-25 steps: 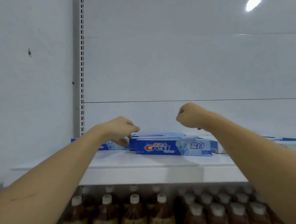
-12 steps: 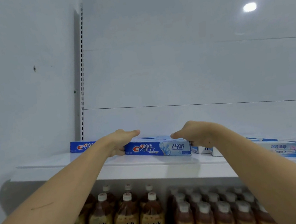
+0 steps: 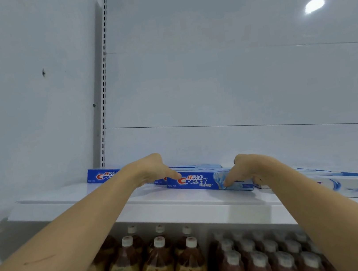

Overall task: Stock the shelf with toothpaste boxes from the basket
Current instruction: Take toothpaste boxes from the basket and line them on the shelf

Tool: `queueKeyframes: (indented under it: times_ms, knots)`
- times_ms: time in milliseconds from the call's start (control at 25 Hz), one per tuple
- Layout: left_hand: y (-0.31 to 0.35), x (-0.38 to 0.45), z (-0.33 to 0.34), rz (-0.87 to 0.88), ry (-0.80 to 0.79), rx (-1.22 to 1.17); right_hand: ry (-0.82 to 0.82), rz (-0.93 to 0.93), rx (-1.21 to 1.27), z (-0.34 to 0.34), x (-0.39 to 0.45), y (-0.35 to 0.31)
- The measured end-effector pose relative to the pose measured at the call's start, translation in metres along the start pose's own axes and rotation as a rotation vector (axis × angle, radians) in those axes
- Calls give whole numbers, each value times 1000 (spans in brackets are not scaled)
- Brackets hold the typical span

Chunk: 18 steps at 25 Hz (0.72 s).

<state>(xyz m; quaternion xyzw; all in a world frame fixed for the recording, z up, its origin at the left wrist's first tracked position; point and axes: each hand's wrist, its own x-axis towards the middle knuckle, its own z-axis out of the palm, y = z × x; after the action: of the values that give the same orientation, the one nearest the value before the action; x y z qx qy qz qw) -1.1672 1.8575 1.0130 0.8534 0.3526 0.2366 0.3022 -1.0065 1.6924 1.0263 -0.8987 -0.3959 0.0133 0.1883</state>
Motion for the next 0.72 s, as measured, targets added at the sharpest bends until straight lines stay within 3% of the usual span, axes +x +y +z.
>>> queueKeyframes:
  times_ms: [120,360,720]
  knots:
    - [-12,14,0,-48,6,72,3,14,10,0,8,2]
    - [-15,31,5,-10,-100,-103,-37,38,165,3,20,9]
    - [-9,41,-14,92,-124,304,-65,9,517,3,10,9]
